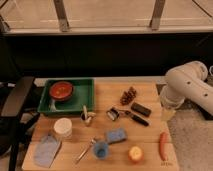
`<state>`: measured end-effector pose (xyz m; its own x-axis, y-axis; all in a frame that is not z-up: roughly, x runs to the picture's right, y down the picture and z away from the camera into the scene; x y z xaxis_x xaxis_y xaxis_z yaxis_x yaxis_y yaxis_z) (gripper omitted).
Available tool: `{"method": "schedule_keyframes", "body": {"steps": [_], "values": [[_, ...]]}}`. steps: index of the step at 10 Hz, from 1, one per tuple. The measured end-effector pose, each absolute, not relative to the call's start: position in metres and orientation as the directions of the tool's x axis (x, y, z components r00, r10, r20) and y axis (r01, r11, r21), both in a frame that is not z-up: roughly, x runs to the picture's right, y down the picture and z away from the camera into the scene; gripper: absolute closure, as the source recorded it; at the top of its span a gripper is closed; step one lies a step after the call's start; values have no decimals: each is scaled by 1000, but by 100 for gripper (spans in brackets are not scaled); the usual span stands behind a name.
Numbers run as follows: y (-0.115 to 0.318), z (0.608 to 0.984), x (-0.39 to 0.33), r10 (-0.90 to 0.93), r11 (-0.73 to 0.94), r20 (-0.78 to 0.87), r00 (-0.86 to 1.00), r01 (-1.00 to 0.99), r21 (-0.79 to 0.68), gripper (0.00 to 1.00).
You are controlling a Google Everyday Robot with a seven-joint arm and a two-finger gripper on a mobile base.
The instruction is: Place grapes in paper cup
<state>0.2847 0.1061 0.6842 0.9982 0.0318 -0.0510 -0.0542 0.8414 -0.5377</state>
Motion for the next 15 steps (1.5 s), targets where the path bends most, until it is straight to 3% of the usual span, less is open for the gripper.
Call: {"method": "schedule_keyframes", "body": {"steps": [6,8,12,15], "values": [[104,684,284,24,843,-44,999,-43,-537,35],[93,691,271,-57,838,9,998,53,-543,35],[52,748,215,-174,800,170,970,240,-550,35],[52,793,161,-165,791,269,949,290,-538,35]]}}
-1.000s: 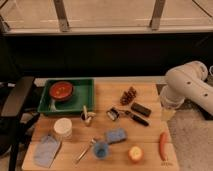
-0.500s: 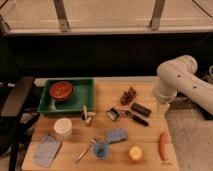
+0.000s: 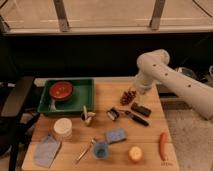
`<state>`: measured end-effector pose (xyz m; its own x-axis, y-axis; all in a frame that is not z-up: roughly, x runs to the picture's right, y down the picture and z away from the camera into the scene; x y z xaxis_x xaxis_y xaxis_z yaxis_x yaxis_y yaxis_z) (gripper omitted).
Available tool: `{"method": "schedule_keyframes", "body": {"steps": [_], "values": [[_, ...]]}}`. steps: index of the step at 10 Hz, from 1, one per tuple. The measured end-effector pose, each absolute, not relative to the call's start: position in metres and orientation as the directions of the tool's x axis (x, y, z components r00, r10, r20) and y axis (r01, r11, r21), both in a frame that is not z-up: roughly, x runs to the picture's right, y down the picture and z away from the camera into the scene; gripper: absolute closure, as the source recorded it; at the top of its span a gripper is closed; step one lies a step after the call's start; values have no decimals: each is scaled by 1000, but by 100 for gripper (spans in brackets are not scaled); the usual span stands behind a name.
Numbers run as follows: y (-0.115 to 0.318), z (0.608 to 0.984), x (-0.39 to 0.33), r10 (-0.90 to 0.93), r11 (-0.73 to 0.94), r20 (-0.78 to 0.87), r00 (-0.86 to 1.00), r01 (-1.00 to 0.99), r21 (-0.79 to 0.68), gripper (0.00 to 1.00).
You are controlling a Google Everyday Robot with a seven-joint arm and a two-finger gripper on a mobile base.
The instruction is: Place grapes in paper cup
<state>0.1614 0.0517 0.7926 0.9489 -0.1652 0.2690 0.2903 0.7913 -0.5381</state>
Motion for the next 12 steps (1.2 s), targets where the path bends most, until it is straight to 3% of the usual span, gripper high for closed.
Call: {"method": "schedule_keyframes", "body": {"steps": [3,9,12], "values": [[46,842,132,-125,792,358,925,311,-525,35],[44,852,132,-125,799,348,929,302,-520,35],[21,876,130,-178,816,284,942,303,-492,35]]}}
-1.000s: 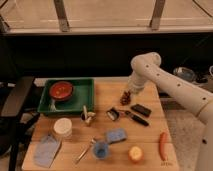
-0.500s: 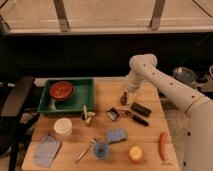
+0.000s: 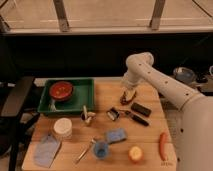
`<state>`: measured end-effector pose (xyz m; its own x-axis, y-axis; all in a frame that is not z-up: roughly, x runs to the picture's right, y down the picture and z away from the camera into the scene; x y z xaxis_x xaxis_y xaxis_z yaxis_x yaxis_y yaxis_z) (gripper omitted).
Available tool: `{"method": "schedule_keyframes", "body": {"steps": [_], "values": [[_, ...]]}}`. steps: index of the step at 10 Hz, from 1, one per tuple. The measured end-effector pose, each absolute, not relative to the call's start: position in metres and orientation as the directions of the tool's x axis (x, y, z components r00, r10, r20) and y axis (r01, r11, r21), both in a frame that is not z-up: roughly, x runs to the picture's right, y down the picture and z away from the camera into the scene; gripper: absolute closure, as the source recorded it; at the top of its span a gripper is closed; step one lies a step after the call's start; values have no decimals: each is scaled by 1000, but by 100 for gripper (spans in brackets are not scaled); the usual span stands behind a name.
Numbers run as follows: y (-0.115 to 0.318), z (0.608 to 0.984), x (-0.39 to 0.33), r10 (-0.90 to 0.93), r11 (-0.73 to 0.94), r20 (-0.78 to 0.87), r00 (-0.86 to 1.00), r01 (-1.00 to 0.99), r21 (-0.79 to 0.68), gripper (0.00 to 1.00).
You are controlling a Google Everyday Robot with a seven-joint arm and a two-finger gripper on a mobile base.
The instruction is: Place grapes in paper cup
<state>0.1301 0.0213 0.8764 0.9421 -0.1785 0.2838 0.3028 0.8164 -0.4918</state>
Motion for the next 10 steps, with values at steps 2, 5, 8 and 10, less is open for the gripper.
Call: {"method": "schedule_keyframes", "body": {"steps": [2,5,8,10], "values": [[23,899,132,-219,812,207,954,296,-502,35],[47,931,154,-207,789,172,963,269,-553,35],[73,942,176,-160,762,195,968,247,-599,46],[82,940,171,-155,749,243,958,274,-603,66]]}}
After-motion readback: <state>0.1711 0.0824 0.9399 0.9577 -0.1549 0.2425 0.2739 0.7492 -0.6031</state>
